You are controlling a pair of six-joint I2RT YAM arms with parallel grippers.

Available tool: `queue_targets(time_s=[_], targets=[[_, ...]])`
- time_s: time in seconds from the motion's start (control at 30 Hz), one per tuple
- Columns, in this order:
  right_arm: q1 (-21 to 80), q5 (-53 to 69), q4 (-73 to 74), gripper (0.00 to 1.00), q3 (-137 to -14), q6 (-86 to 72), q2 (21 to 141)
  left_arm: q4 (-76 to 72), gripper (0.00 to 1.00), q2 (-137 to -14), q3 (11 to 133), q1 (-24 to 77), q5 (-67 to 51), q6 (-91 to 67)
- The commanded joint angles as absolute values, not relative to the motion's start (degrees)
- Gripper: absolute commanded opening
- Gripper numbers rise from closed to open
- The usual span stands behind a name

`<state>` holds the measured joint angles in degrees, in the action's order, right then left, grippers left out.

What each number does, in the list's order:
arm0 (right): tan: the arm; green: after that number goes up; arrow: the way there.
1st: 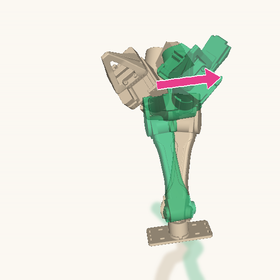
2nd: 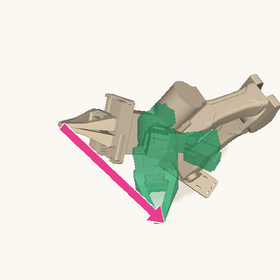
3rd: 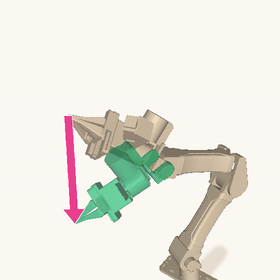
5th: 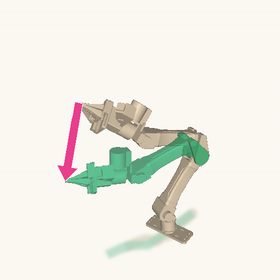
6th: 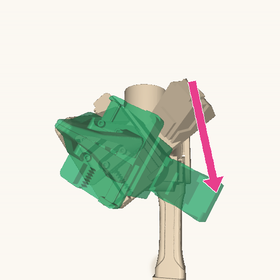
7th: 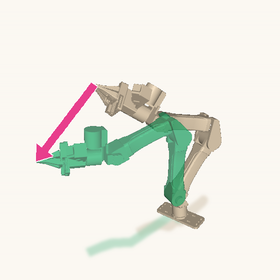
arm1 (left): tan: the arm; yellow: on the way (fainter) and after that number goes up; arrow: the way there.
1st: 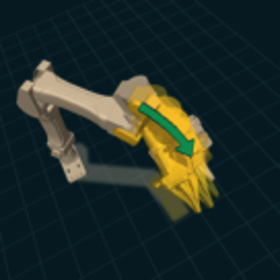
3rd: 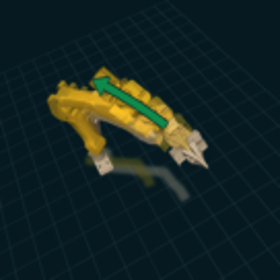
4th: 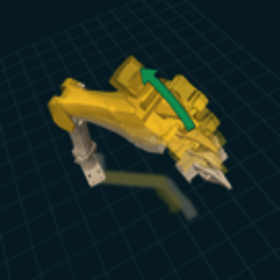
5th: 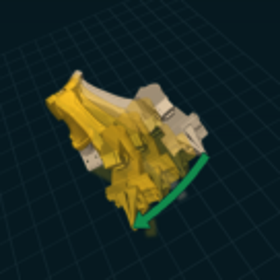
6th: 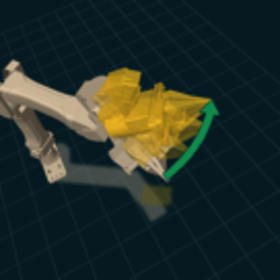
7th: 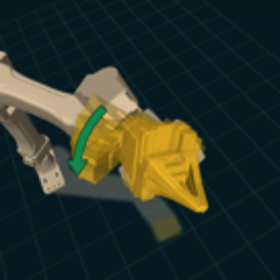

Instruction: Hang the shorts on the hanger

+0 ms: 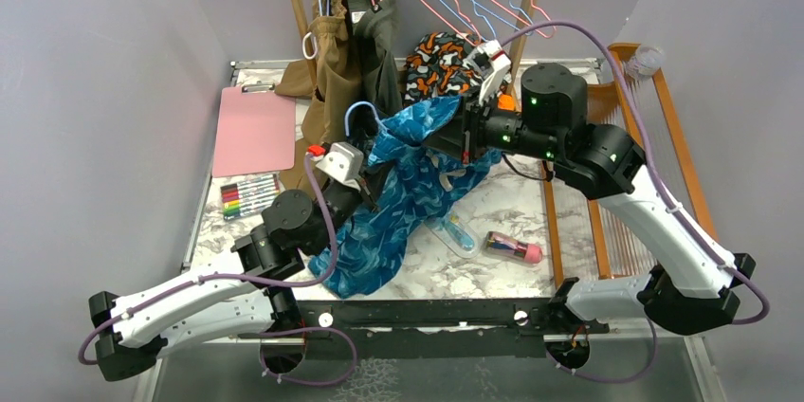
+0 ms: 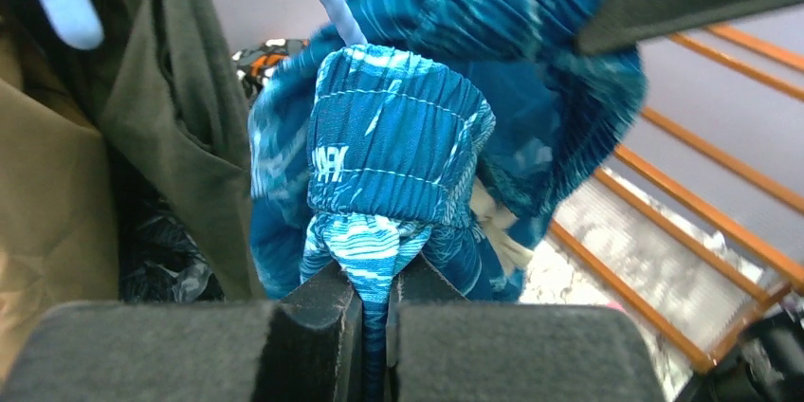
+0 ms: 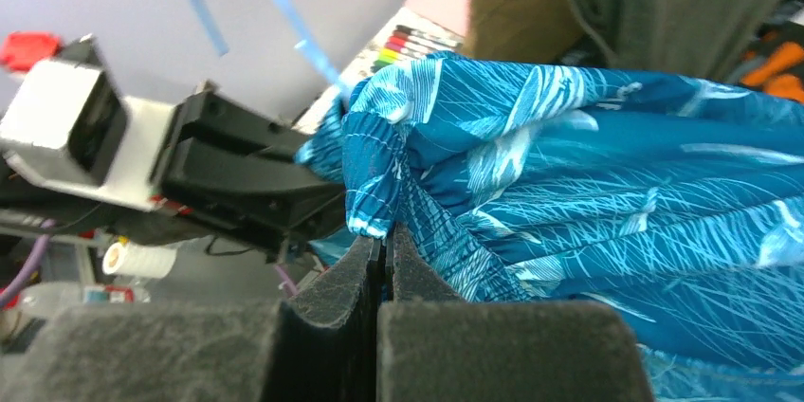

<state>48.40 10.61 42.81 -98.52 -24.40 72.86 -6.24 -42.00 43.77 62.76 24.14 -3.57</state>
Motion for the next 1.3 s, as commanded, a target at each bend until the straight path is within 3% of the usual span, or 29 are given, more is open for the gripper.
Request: queue_targets(time_s=[0.0, 0.17, 0.3, 0.43, 0.5, 0.57, 0.6, 0.67, 0.77, 1.03, 1.27], targets=[[51.40, 22.86, 35.52, 0.01, -95.84, -21.31, 70.92, -15.76, 0.00, -41.05, 44.36, 62.68, 32.90, -5.57], [51.92, 28.11, 33.71, 0.01, -86.65, -19.08, 67.96, -16.62, 0.00, -39.84, 44.11, 62.67, 28.00, -2.72], [51.94, 28.15, 34.03, 0.01, -86.06, -18.81, 68.04, -14.34, 0.00, -39.59, 43.83, 62.66, 14.70, -2.91], [51.94, 33.48, 32.36, 0.01, -86.70, -17.93, 67.82, -15.00, 0.00, -37.57, 41.63, 62.68, 10.51, -5.05], [51.94, 38.25, 31.27, 0.16, -86.35, -17.05, 67.28, -17.44, 0.00, -35.71, 39.58, 62.68, 9.59, -5.62], [51.94, 40.60, 30.34, 0.45, -86.02, -16.48, 66.06, -18.07, 0.00, -34.56, 38.79, 62.67, 7.83, -5.98], [51.94, 40.67, 30.56, 0.53, -86.20, -16.12, 65.27, -17.76, 0.00, -34.27, 38.76, 62.67, 6.70, -5.91], [51.93, 38.82, 31.65, 0.64, -87.23, -15.04, 63.52, -15.93, 0.00, -33.73, 39.11, 62.64, 4.18, -6.05], [51.94, 36.00, 34.18, 0.71, -89.61, -12.62, 60.69, -12.29, 0.00, -32.72, 39.37, 62.67, -1.33, -6.55], [51.94, 30.90, 40.04, 0.73, -90.38, -6.52, 53.75, -0.11, 0.00, -31.53, 41.57, 62.69, -15.77, -6.83], [51.94, 33.89, 41.44, 0.72, -88.40, -4.32, 54.79, -1.16, 0.00, -32.51, 42.72, 62.68, -20.81, -6.03]])
